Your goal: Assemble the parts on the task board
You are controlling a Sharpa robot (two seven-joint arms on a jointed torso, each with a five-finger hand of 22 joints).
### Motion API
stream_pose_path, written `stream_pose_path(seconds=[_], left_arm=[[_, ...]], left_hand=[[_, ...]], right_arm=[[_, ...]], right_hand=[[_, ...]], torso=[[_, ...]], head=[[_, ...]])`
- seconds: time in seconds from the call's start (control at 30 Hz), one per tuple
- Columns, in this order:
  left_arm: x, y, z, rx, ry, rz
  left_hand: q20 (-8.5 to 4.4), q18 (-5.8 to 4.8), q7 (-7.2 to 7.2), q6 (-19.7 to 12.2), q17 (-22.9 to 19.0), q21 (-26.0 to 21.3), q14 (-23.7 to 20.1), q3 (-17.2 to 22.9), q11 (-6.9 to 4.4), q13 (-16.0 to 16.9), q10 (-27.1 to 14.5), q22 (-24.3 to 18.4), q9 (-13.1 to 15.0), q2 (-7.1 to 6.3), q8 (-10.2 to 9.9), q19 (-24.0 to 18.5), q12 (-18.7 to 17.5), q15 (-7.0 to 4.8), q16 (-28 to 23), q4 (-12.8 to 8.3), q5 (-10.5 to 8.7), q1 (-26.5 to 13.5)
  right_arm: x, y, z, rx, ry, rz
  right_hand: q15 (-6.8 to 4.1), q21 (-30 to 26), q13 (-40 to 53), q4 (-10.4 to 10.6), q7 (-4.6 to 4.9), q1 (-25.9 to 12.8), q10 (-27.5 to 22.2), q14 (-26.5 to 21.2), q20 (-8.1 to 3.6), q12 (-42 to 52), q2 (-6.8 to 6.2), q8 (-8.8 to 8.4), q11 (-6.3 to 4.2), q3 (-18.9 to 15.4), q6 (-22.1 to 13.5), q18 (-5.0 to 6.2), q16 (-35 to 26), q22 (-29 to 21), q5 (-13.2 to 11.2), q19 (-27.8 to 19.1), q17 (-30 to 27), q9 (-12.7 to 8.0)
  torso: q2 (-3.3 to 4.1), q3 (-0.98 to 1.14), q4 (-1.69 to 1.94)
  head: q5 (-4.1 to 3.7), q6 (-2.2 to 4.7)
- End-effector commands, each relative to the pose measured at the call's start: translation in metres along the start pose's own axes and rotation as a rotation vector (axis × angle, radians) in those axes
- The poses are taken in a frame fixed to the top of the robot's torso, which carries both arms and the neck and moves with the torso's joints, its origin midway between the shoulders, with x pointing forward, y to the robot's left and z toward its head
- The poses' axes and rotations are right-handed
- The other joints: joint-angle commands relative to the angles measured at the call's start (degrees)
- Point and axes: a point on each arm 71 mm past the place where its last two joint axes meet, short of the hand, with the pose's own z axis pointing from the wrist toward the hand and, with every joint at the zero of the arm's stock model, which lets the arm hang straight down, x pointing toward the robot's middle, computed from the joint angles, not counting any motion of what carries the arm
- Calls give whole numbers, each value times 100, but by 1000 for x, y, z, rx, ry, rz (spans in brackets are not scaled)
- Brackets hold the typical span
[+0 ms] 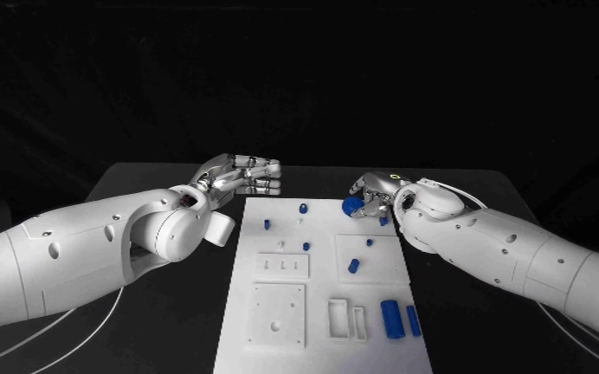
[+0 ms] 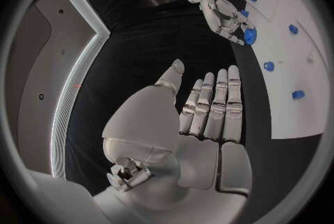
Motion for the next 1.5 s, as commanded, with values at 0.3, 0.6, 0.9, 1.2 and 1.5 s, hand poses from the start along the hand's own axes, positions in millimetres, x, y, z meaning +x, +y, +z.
stream_pose_path(seconds=[0.3, 0.6, 0.9, 1.2, 1.5], left_arm=[[1, -1, 0, 11, 17, 1], [1, -1, 0, 9, 16, 2], [0, -1, 0, 7, 17, 2], [1, -1, 0, 3, 20, 1], [0, 0, -1, 0, 18, 1]], left_hand=[[5, -59, 0, -8, 1, -19, -38, 7, -16, 9, -35, -7, -7, 42, -28, -36, -1, -8, -29, -24, 27, -30], [6, -58, 0, -7, 2, -19, -38, 6, -14, 9, -35, -6, -7, 55, -28, -35, 0, -8, -29, 0, 36, -54], [7, -58, 0, -18, 1, -20, -41, 4, -12, 9, -40, -7, -8, 63, -30, -35, -1, -6, -30, 21, 39, -72], [9, -57, 2, -36, 1, -22, -51, 20, -11, 9, -50, -7, -8, 61, -31, -39, -1, -3, -30, 13, 62, -43], [12, -55, 8, -73, 1, -24, -62, 34, -7, 9, -63, -7, -10, 53, -34, -44, -1, 1, -31, -15, 68, -39]], right_arm=[[0, -1, -2, 12, -21, -13], [2, -3, -3, 9, 2, -4], [5, -4, -3, 9, 40, 11], [8, -6, -4, 10, 89, 50], [10, -7, -4, 9, 99, 28]], right_hand=[[41, -55, -25, -25, -14, 81, -21, -1, 16, -19, 51, -12, 7, 132, 314, 42, -16, 50, 56, 110, 27, 10], [18, -97, -26, -190, -49, -89, -27, 5, -7, -5, 165, 5, -25, 453, 896, 15, -23, 136, 97, 128, 50, 30], [8, -162, -20, -61, -69, -321, -39, 9, -20, 0, 159, 6, -38, 928, 1043, -10, -24, 186, -3, 145, 65, 31], [8, -206, -48, -66, -32, -503, -79, 0, -21, -36, 79, -2, -36, 1555, 804, -2, -37, 253, 555, 136, 71, 22], [15, -224, -68, -195, -20, -451, -89, -4, -16, -56, 23, -11, -29, 1510, 644, 9, -59, 298, 536, 136, 61, 14]], torso=[[4, -7, 7], [9, -5, 3], [11, 3, 2], [9, -6, 7], [11, -3, 2]], head=[[-3, -16], [4, -21], [-1, -40], [1, -79], [4, -89]])
